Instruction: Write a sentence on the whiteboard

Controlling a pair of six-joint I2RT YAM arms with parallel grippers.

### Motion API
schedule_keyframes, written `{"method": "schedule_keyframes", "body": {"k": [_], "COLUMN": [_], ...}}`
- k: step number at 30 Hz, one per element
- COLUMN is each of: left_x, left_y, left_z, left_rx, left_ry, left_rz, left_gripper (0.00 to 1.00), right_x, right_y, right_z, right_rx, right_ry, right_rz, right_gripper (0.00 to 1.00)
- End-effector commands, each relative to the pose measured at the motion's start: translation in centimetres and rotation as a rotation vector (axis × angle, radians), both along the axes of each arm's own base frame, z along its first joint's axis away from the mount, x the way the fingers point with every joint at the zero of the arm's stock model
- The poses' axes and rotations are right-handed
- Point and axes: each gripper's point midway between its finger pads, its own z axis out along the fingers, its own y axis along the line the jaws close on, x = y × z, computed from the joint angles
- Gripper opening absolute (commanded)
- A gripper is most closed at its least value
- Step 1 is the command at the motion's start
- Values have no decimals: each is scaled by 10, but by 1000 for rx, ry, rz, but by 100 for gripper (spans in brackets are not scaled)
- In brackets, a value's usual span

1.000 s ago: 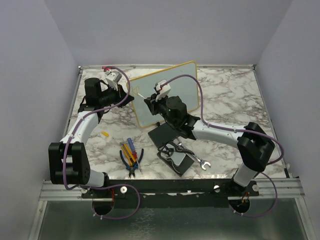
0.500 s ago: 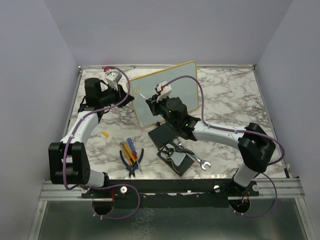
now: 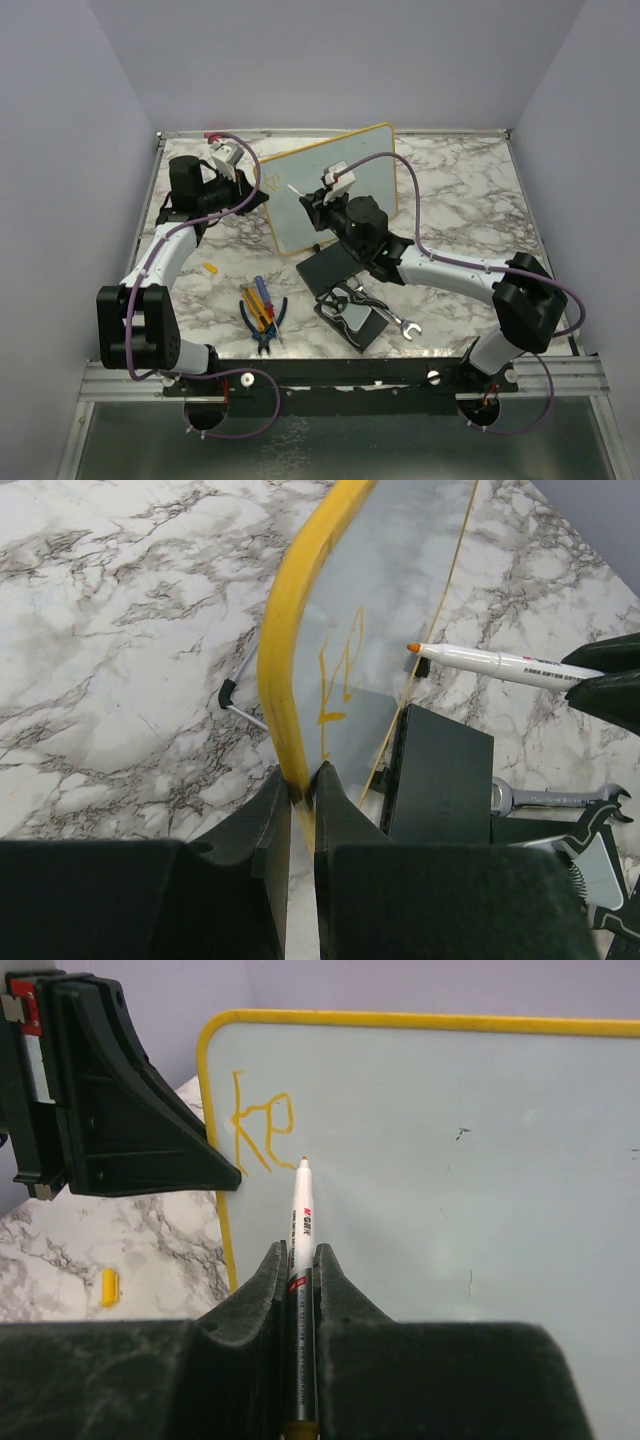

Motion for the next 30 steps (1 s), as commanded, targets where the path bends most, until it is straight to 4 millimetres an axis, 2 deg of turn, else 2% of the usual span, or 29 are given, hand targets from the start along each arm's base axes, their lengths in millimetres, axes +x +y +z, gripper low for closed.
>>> {"method": "schedule_keyframes", "body": {"k": [1, 7, 16, 30], "left_x": [-10, -10, -10, -10], "left_y": [-5, -5, -5, -6], "left_z": [-22, -22, -21, -21], "left_rx": [39, 40, 40, 40], "left_ry": [63, 63, 62, 61], "left_rz": [-21, -21, -22, -22], "left_gripper": [0, 0, 0, 0], "right_x": [8, 12, 17, 27], "right_y": [2, 8, 12, 1], "right_z": [24, 25, 14, 2], "right_rx": [35, 32, 12, -11], "right_ry": [-53, -58, -38, -10], "right_rz": [-19, -15, -21, -102], "right_gripper": [1, 1, 1, 1]}}
